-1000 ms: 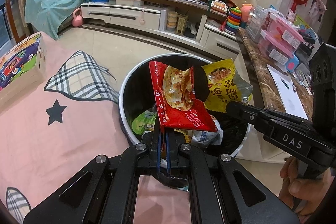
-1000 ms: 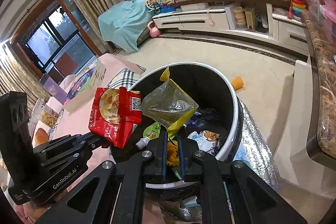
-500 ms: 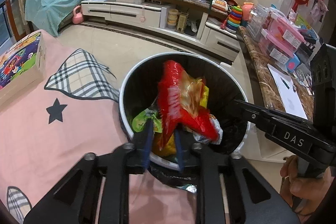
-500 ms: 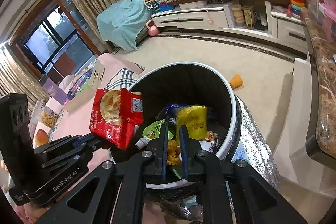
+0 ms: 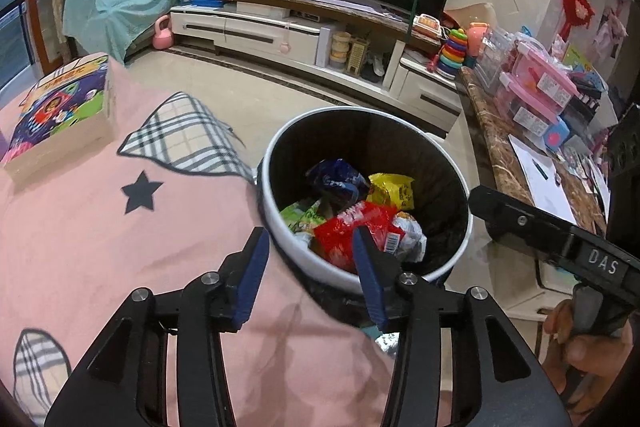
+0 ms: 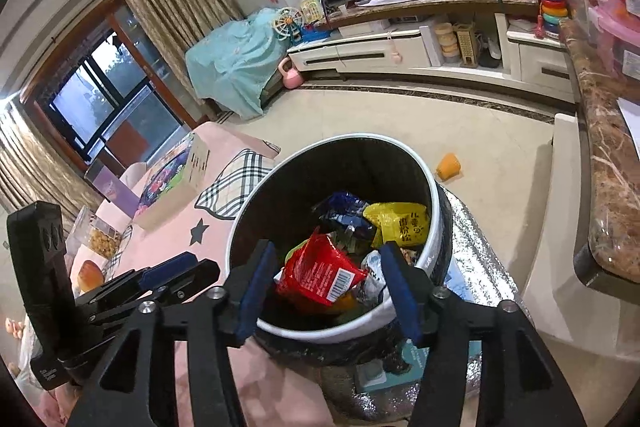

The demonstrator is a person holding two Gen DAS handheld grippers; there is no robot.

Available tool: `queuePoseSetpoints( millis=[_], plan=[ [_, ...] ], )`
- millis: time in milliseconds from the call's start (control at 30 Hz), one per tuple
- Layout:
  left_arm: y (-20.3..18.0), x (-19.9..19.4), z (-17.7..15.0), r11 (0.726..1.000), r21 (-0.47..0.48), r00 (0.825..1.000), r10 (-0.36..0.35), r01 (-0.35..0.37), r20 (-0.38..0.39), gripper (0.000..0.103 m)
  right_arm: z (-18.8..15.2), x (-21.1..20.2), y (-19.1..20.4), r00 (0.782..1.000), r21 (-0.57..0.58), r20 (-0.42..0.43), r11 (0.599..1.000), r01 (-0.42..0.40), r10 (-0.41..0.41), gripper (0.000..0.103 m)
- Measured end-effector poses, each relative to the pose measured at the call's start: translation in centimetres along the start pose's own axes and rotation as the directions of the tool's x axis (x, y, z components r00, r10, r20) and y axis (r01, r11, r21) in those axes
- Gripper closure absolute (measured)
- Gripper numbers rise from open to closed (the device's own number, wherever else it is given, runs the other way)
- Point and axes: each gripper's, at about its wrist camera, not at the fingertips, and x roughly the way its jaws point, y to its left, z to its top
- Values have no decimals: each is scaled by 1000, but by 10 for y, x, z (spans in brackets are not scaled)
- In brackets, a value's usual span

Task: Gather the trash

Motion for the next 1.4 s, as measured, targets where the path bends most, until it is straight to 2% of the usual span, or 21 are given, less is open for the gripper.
queuePoseSetpoints(
  millis=[133,300,367,500,700,967,1167,1233,1300,1400],
  plan=[
    [6,-14,-12,1000,-16,1000,4,-3,16,53,-8,-11,5,1000,9,20,1000,-6,6,32],
    [15,-40,-33,998,-59,998,6,-2,67,46,-22,-28,19,999,7,52,1000,-11,11,18],
    [20,-53,-45,997,-83,996,7,1,91,40,-29,-35,25,998,2,68,1000,-7,7,16],
    [27,-76,-69,994,-106,991,22,-8,130,37,-49,-47,37,995,-4,100,1000,-5,5,10],
    [45,-108,-102,989,-144,981,53,-26,185,30,-80,-62,55,990,-23,141,1000,15,-11,5],
    [55,-137,-136,982,-172,964,113,-73,239,24,-116,-75,78,979,-71,199,995,66,-51,4],
    [53,-162,-147,979,-181,939,145,-91,311,20,-124,-92,94,963,-114,258,988,103,-71,3],
    [50,-172,-150,978,-178,925,164,-108,342,19,-123,-101,101,955,-131,289,985,113,-71,3],
    [50,-182,-152,977,-173,909,184,-127,373,16,-123,-109,106,945,-146,319,982,121,-69,2],
    [48,-198,-158,970,-178,869,229,-166,438,8,-125,-125,119,916,-185,394,970,158,-74,0]
  ],
)
